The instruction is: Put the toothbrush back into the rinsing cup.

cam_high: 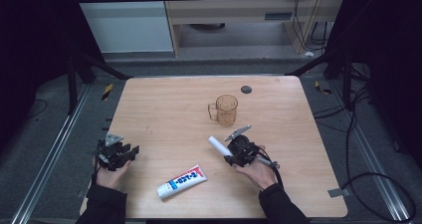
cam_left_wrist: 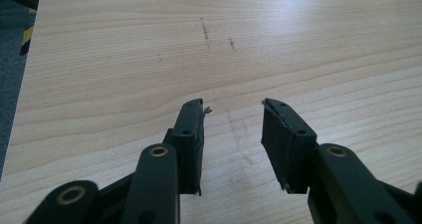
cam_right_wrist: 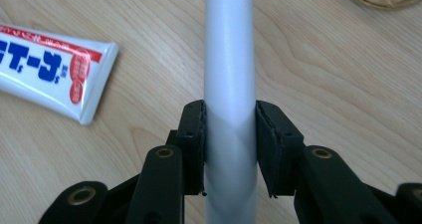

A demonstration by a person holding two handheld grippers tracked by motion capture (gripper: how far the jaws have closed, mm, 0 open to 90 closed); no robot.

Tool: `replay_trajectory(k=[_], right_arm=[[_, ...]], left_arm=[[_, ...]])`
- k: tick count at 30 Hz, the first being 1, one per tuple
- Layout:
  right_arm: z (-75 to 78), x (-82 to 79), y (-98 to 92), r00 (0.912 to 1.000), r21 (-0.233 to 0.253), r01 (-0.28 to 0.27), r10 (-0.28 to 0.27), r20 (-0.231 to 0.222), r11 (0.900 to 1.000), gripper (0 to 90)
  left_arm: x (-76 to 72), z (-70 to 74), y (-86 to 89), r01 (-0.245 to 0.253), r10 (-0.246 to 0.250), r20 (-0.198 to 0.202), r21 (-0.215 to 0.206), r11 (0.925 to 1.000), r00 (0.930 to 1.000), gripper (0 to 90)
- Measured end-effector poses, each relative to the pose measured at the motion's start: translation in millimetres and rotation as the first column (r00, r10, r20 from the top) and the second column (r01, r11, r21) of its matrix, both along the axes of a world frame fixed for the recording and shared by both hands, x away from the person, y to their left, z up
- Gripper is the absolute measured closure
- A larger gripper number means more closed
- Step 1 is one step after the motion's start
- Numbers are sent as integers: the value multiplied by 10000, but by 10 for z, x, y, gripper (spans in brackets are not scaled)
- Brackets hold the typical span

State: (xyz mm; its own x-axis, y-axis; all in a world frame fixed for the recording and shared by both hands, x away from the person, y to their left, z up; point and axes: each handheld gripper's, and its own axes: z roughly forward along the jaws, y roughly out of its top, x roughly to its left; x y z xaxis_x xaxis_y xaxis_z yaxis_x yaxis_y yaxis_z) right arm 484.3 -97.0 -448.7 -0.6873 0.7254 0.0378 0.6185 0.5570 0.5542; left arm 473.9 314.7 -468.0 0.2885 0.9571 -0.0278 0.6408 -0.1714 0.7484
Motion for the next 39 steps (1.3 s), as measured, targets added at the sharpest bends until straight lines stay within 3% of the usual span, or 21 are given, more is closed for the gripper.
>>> replay_trajectory(k=[6, 15, 30, 39], right_arm=[[-49, -80, -305, 9999, 12, 161, -161, 33, 9999, 662], [-175, -79, -496, 9995, -214, 301, -300, 33, 9993, 662], [-293, -65, -530, 9991, -512, 350, -363, -237, 9981, 660], [-300, -73, -534, 9990, -416, 380, -390, -235, 9984, 631]], left_arm=[[1, -4, -4, 5, -5, -15, 29, 10000, 10000, 601], [1, -8, -6, 3, -3, -30, 45, 10000, 10000, 601], [2, -13, -9, 33, -32, -35, 86, 10000, 10000, 594], [2, -15, -10, 17, -17, -30, 141, 9999, 10000, 581]])
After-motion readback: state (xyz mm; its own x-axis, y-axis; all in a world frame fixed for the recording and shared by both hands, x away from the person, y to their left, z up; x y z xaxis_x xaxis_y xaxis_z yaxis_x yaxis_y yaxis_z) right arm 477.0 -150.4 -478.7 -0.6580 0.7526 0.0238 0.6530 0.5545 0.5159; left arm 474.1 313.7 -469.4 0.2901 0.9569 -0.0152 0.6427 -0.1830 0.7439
